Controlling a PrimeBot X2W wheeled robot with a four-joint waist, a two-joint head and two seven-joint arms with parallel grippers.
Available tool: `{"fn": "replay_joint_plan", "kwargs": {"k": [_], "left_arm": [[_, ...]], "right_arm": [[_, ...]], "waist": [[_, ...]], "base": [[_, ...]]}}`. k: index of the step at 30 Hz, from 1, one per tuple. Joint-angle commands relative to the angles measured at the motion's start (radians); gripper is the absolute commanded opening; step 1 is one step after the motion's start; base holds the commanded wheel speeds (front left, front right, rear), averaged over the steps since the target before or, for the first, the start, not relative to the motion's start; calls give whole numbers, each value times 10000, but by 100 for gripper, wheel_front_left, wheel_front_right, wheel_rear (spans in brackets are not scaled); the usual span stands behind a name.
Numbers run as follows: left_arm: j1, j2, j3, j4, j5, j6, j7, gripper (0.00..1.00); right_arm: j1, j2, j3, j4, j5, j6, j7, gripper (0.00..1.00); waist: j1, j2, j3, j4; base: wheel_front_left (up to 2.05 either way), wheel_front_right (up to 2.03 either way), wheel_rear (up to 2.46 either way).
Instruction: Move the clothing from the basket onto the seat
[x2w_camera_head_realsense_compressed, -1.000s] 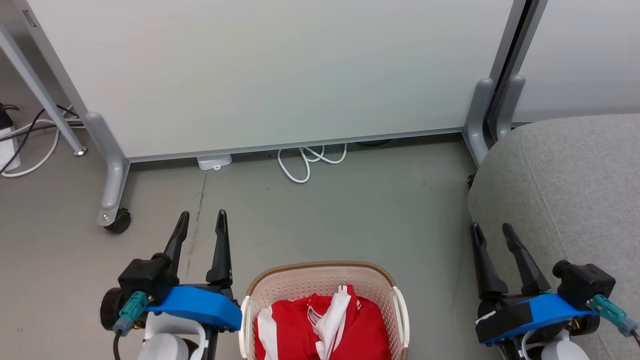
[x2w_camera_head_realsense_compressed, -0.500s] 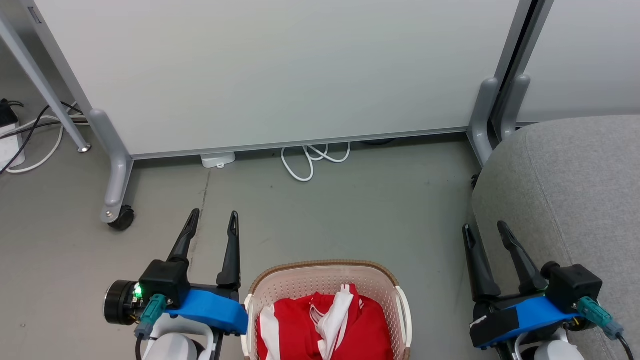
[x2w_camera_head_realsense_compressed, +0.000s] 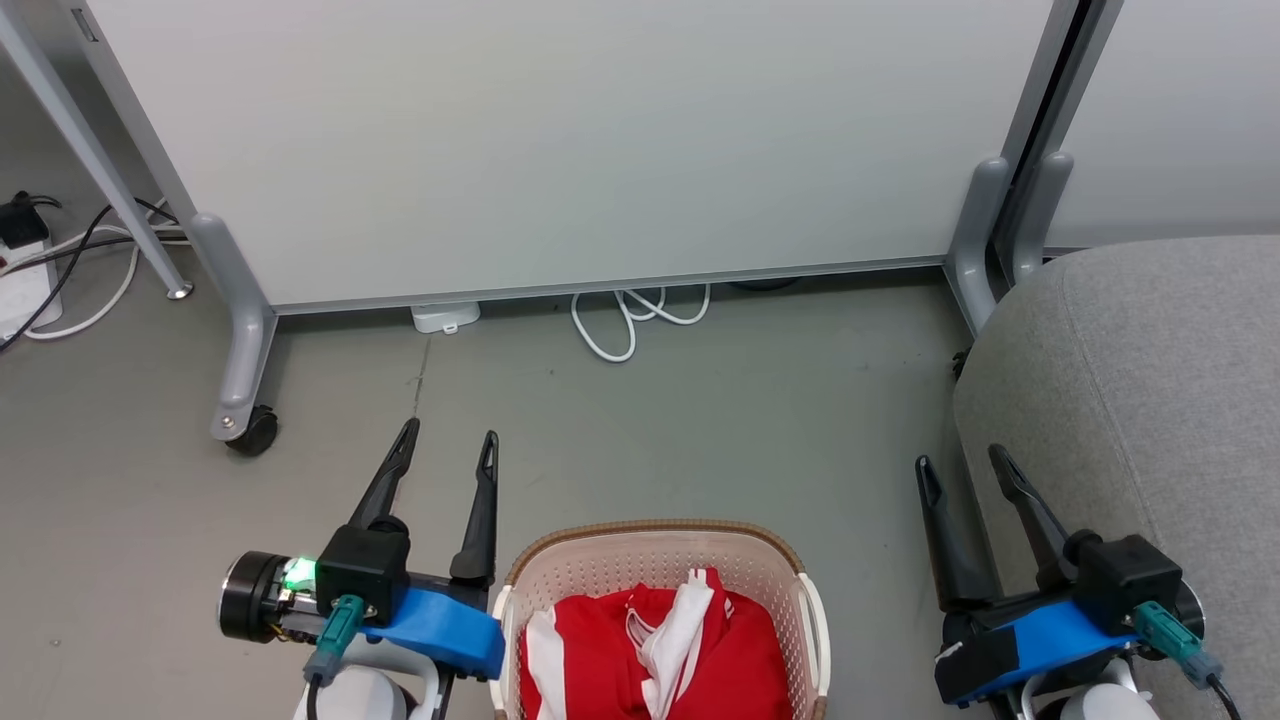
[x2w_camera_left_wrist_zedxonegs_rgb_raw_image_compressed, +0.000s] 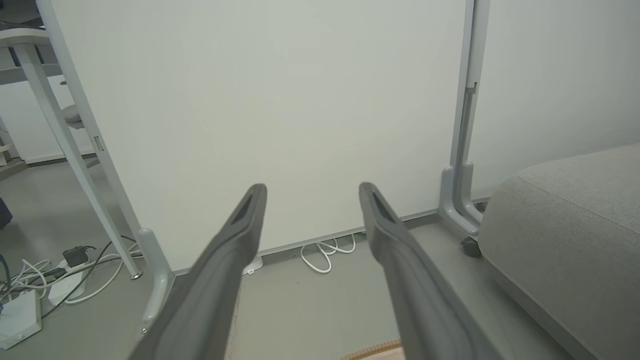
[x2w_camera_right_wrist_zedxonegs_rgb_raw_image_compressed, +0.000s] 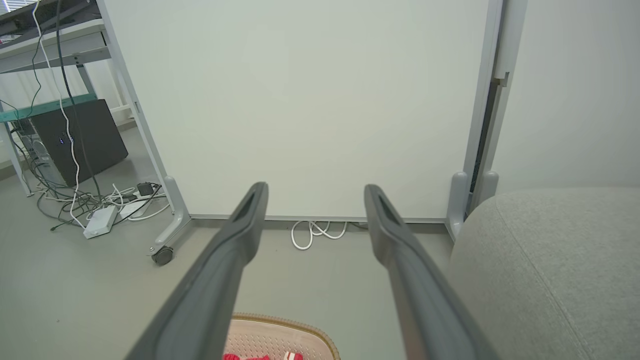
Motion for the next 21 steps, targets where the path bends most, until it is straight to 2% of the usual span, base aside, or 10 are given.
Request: {"fn": "replay_joint_plan", "kwargs": {"k": [1, 6, 21], "left_arm": [[-145, 4, -58, 40, 228, -53, -97, 100], [-155, -16, -96, 115, 582, -57, -179, 100], [-113, -96, 51, 259, 504, -170, -164, 100]], "right_arm": [[-72, -59, 4, 10, -231, 4, -103, 100], [-85, -60, 30, 82, -577, 4, -178, 100], [-60, -60, 61, 87, -615, 4, -178, 100]], "waist": [[0, 0, -1, 17], [0, 0, -2, 72], [0, 0, -17, 91]], "base": [[0, 0, 0], [0, 0, 0], [0, 0, 0]]}}
